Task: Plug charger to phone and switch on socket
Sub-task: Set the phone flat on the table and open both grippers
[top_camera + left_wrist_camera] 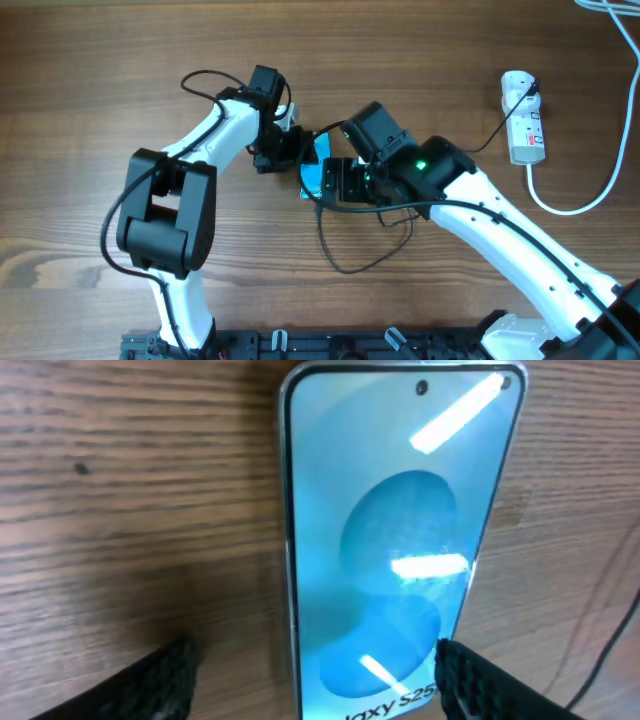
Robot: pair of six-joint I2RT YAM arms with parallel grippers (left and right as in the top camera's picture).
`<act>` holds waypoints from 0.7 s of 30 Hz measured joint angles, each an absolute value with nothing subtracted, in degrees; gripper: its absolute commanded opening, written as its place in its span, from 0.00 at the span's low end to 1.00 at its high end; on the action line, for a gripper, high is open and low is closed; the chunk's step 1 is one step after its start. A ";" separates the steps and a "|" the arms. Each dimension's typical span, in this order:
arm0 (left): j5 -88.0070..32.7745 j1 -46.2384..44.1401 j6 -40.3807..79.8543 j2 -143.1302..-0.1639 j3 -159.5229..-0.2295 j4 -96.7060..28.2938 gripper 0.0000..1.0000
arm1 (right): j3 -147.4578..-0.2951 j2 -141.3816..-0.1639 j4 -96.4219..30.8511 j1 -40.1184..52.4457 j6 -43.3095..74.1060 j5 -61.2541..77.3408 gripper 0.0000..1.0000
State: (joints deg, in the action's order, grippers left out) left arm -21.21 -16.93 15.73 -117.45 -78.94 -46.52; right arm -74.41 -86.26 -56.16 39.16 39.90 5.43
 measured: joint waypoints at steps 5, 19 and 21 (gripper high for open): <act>-17.50 -16.29 16.29 -116.64 -79.35 -50.00 1.00 | -74.41 -86.26 -58.33 37.36 39.88 2.66 1.00; -3.31 -6.20 23.31 -87.68 -79.99 -52.31 1.00 | -74.41 -86.26 -58.37 5.04 31.27 -5.45 1.00; -2.61 -5.80 23.53 -86.00 -79.99 -52.34 1.00 | -74.41 -86.26 -56.27 -0.12 30.89 -6.98 1.00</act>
